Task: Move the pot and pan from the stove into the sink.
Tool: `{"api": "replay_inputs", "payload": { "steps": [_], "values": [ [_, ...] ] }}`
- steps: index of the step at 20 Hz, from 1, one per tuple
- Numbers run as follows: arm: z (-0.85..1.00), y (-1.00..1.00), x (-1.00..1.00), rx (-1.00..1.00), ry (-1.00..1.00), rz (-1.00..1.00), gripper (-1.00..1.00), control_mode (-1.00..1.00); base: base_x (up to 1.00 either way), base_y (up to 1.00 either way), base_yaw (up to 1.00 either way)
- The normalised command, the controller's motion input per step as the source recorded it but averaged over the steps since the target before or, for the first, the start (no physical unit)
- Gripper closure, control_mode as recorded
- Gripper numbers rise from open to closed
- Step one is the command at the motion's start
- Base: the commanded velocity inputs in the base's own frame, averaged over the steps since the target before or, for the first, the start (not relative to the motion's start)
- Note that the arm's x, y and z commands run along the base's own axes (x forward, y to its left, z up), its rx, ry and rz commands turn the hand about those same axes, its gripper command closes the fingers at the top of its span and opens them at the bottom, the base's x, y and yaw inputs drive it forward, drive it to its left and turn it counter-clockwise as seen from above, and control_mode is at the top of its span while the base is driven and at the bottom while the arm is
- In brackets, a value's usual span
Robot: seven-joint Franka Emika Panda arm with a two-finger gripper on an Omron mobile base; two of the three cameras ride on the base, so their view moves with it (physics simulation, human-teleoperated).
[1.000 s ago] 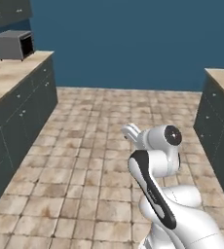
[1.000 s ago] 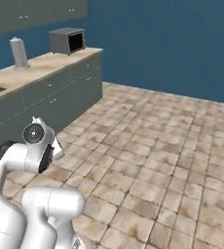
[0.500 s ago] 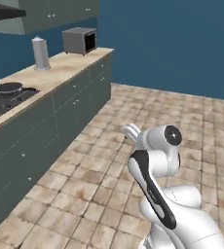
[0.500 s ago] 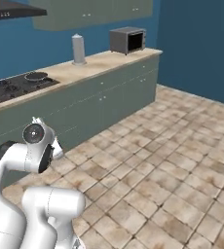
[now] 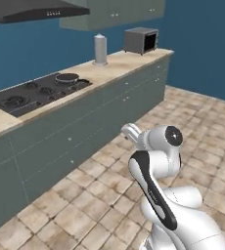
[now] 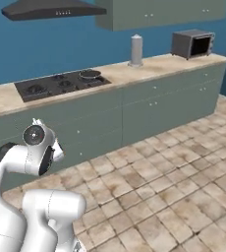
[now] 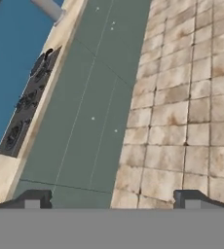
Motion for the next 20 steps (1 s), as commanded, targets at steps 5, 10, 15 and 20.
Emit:
{"api": "replay_inputs", "payload": {
  "steps": [5,10,15,20],
  "values": [
    [0.00,0.00,0.00,0.00,0.00,0.00,-1.00,1.00,-0.05,0.00,0.50],
    [0.00,0.00,0.00,0.00,0.00,0.00,-1.00,1.00,-0.05,0.00,0.50],
    [0.00,0.00,0.00,0.00,0.00,0.00,-1.00,1.00,-0.05,0.00,0.50],
    [0.00,0.00,0.00,0.00,0.00,0.00,-1.00,1.00,-0.05,0.00,0.50]
  ]
}}
